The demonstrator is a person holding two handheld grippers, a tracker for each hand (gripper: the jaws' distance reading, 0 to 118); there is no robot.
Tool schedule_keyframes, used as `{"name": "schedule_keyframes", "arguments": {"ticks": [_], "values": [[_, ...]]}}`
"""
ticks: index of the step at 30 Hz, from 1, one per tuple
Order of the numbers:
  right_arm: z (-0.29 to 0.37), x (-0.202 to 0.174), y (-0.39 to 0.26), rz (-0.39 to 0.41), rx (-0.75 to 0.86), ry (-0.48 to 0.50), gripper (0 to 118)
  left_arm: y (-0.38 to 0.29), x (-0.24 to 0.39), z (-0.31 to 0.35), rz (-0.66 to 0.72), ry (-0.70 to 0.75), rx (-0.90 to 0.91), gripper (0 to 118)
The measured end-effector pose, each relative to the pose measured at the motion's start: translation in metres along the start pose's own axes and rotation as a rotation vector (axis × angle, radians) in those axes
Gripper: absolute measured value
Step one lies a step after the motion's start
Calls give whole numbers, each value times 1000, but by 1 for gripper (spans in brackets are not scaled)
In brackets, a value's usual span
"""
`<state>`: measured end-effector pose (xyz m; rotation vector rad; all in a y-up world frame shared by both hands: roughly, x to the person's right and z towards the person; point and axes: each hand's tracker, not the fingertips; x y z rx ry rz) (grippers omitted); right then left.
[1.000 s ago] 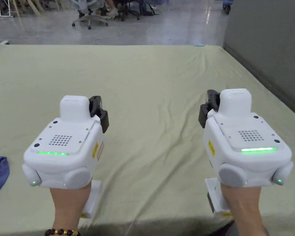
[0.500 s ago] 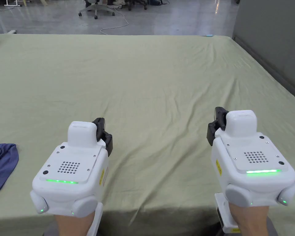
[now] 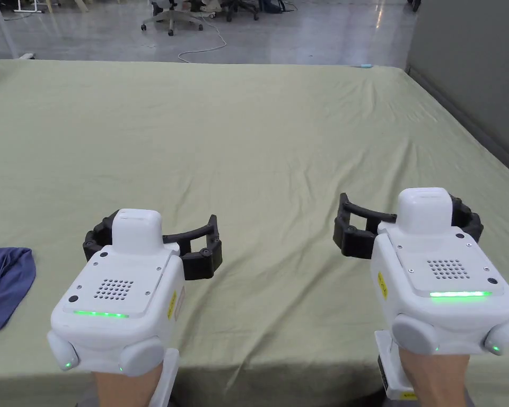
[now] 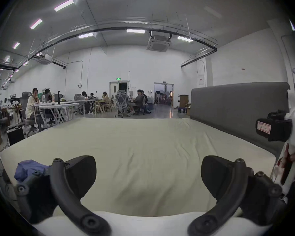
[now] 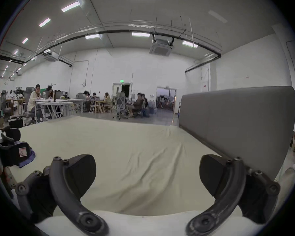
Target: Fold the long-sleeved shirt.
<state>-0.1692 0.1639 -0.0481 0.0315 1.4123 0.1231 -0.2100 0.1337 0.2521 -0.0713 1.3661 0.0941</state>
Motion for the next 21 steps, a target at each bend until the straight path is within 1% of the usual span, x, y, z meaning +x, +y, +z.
{"name": "schedule_keyframes", "arguments": {"ticks": [1, 2, 4, 5, 7, 9, 11, 13, 14, 17, 21], "values": [[5, 1, -4, -2, -35, -12, 118, 0, 0, 0, -3, 7, 14, 118], [7, 3, -4, -1, -37, -11, 118, -3, -2, 0, -3, 10, 28, 118], [12, 7, -5, -6, -47, -9, 118, -4, -5, -2, 7, -49, 52, 118], [-1, -1, -5, -12, -43, -9, 118, -4, -4, -3, 0, -39, 54, 118], [-1, 1, -5, -26, -30, -10, 118, -6, 0, -3, -44, -15, 53, 118], [-5, -1, -7, -33, -19, -8, 118, -5, 1, -4, -52, -17, 47, 118], [-7, -1, -8, -14, -4, 0, 118, -5, 1, -6, -50, -23, 25, 118], [-7, -5, -7, 26, 20, -5, 118, -5, 2, -7, -46, -31, 11, 118], [-6, -7, -7, 29, 30, -9, 118, -5, 1, -7, -45, -34, 12, 118], [-6, -7, -4, 15, 22, -28, 118, -6, 2, -7, -43, -25, 18, 118], [-6, -2, -5, -6, 7, -9, 118, -5, 2, -6, -29, -33, 10, 118]]}}
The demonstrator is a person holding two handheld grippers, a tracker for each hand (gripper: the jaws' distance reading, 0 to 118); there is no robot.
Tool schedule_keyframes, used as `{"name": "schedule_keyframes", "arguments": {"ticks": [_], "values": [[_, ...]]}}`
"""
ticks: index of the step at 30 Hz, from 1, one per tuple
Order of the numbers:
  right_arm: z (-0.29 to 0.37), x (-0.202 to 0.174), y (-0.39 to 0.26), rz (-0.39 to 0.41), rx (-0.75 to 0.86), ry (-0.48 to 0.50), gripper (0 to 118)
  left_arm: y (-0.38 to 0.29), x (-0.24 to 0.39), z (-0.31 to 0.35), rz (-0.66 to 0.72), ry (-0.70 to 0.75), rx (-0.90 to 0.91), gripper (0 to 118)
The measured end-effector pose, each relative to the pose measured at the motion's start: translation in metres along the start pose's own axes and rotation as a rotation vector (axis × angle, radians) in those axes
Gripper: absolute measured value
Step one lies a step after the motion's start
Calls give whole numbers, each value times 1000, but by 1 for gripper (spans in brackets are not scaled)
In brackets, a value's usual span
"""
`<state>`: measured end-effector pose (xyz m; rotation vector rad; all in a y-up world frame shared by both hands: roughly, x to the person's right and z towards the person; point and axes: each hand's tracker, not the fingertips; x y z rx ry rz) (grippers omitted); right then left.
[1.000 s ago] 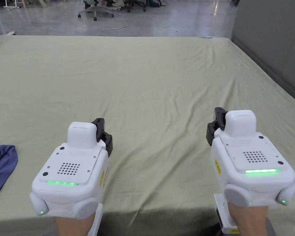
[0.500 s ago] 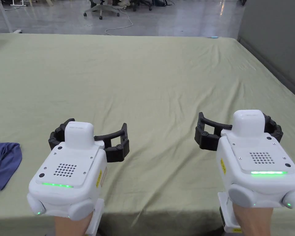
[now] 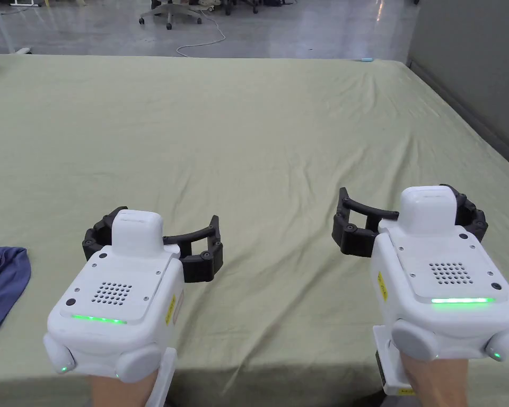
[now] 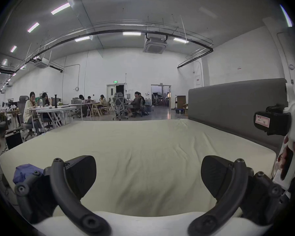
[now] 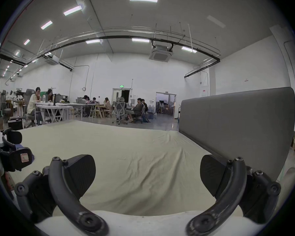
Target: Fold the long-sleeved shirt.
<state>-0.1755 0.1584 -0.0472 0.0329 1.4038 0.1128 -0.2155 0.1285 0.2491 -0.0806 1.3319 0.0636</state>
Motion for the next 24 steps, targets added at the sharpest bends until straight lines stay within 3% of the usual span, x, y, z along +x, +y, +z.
{"name": "schedule_keyframes", "arguments": {"ticks": [24], "values": [[-2, 1, 4, -20, 4, -13, 118, 8, -1, 4, -29, 7, 12, 118]]}}
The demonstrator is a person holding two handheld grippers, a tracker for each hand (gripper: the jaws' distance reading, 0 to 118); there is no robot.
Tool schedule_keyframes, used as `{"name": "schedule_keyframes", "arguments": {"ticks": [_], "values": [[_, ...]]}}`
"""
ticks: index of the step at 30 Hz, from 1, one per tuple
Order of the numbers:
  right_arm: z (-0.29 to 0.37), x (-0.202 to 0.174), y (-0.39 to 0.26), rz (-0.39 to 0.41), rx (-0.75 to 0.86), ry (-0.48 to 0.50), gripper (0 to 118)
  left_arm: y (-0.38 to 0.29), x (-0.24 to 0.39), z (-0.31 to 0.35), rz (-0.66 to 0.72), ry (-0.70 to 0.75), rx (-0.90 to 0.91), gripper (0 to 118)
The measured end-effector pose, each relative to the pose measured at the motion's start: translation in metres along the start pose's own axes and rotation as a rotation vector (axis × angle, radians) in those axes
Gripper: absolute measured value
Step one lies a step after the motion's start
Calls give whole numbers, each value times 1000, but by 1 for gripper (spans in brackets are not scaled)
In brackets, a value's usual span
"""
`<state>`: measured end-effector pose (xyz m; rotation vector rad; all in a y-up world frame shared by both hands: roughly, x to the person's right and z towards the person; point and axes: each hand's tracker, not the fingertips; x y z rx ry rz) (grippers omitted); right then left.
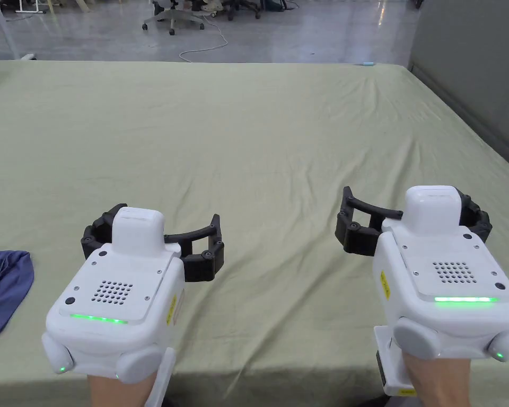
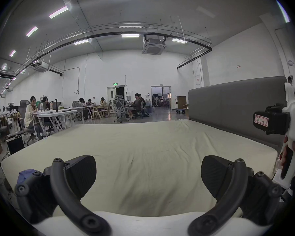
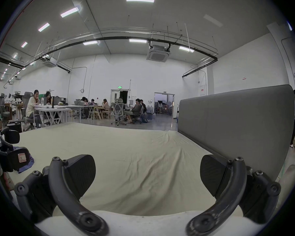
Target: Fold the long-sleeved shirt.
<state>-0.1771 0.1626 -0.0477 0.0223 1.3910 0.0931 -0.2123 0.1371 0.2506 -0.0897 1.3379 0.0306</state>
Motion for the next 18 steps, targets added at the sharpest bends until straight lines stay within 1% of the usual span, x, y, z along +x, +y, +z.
{"name": "schedule_keyframes", "arguments": {"ticks": [18], "values": [[0, -5, -2, 8, -10, 16, 118, -3, 3, 0, 24, -1, -5, 118]]}}
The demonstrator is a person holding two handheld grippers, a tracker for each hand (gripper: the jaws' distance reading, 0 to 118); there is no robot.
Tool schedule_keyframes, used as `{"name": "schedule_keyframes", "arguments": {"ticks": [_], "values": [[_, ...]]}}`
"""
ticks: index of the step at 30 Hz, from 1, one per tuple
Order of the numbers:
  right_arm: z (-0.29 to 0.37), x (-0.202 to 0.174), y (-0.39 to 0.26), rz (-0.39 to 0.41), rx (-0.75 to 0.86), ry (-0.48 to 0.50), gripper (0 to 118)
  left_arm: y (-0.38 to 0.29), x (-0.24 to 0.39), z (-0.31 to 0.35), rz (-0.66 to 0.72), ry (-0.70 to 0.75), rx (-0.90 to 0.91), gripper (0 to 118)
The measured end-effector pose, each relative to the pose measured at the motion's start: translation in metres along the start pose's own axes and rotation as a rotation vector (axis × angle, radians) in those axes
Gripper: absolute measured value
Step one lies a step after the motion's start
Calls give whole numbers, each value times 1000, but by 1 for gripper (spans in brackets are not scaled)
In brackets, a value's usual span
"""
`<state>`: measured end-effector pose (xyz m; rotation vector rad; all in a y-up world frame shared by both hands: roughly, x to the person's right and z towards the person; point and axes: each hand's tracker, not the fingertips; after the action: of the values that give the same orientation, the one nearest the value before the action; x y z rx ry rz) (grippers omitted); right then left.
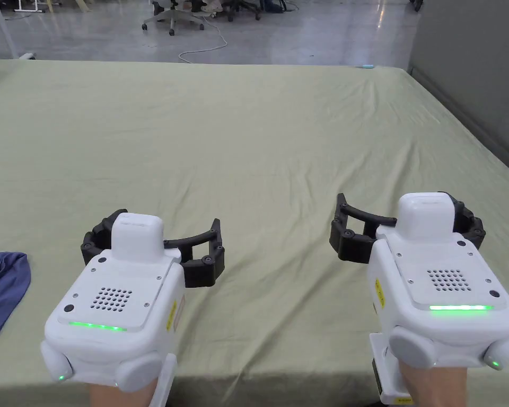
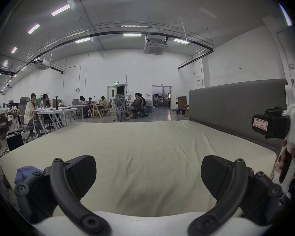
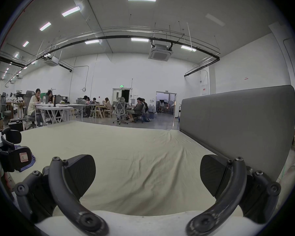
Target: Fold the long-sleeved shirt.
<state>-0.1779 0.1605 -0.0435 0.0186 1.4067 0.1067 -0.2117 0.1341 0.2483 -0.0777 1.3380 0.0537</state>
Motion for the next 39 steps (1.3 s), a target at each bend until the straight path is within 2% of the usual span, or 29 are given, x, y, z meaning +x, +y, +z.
{"name": "schedule_keyframes", "arguments": {"ticks": [8, 19, 34, 39], "values": [[-1, -4, 0, 11, 2, 16, 118, -1, 2, 3, -14, 2, 4, 118], [-1, -5, -1, -16, 3, 28, 118, 5, 0, 14, -33, 54, 38, 118], [4, 6, 4, -8, 9, 0, 118, 9, 7, 10, -33, 16, 38, 118], [3, 6, 6, -13, 6, -8, 118, 10, 4, 10, -34, 52, 44, 118]]}}
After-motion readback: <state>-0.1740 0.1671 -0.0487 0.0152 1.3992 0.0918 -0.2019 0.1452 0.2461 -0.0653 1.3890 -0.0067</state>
